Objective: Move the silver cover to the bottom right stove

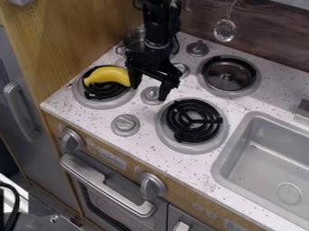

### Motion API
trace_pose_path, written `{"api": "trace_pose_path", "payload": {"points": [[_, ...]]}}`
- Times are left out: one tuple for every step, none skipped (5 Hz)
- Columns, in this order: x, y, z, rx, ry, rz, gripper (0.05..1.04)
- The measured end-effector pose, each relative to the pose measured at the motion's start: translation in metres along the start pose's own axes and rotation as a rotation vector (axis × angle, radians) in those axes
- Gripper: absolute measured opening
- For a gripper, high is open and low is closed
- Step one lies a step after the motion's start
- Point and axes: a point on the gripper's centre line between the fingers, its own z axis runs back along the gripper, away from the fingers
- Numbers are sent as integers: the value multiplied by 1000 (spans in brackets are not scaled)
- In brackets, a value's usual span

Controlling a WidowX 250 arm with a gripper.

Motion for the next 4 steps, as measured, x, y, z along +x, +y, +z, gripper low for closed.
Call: {"api": "trace_pose_path", "payload": {"points": [[-9, -3, -14, -3, 44, -5, 996], [-2, -15, -16, -50, 21, -44, 996], [11, -40, -21, -118, -20, -115, 996], [43, -63, -15, -147, -241, -184, 996]]}}
